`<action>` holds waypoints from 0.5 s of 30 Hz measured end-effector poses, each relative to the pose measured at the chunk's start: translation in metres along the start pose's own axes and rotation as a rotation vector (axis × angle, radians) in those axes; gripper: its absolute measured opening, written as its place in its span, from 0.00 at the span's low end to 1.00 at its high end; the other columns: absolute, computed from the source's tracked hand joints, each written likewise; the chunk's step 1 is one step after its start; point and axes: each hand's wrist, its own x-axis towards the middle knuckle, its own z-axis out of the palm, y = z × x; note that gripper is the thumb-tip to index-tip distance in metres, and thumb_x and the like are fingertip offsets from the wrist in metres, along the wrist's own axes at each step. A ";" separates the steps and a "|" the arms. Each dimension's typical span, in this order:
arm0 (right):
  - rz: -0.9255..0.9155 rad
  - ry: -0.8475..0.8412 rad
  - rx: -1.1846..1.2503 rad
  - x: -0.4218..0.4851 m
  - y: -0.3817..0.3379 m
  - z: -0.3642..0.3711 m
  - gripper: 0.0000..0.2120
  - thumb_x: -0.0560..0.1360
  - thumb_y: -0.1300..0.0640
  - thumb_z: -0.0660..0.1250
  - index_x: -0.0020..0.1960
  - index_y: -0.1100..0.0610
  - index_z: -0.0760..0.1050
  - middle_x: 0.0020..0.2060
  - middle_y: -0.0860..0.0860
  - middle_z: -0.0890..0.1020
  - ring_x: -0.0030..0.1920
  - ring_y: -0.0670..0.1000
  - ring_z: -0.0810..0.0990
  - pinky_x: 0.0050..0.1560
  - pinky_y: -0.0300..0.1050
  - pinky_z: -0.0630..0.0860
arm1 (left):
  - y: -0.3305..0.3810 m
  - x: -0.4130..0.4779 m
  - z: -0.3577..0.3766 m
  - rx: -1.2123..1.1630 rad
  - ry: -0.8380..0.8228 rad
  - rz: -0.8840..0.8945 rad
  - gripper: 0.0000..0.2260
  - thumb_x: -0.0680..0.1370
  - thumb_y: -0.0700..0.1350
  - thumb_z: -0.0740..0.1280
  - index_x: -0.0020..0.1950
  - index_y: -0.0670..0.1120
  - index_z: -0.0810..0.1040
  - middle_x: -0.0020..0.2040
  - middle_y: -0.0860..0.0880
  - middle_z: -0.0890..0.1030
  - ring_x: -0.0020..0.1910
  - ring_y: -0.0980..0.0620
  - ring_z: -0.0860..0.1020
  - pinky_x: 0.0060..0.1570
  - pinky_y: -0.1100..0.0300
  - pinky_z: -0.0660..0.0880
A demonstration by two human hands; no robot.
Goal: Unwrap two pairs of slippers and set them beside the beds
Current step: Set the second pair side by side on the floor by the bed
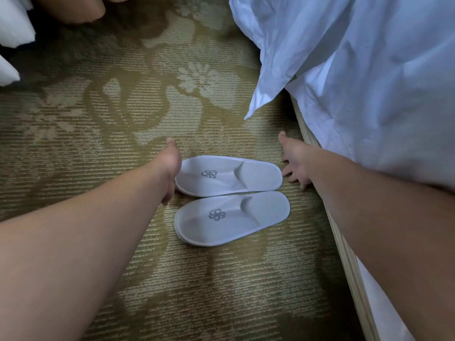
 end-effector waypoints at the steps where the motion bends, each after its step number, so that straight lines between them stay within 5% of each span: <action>1: 0.005 -0.004 0.001 0.000 0.000 0.000 0.49 0.69 0.22 0.47 0.80 0.51 0.49 0.76 0.61 0.62 0.77 0.61 0.54 0.73 0.64 0.45 | 0.000 0.001 0.001 0.007 0.001 0.004 0.42 0.75 0.73 0.46 0.80 0.48 0.52 0.81 0.45 0.53 0.79 0.42 0.52 0.73 0.34 0.42; 15: -0.030 0.025 -0.023 -0.006 0.009 0.000 0.45 0.71 0.24 0.47 0.79 0.50 0.51 0.75 0.61 0.62 0.76 0.62 0.58 0.73 0.63 0.52 | -0.003 -0.005 -0.001 0.044 0.017 0.049 0.40 0.75 0.73 0.46 0.80 0.51 0.55 0.81 0.46 0.53 0.78 0.42 0.54 0.73 0.35 0.46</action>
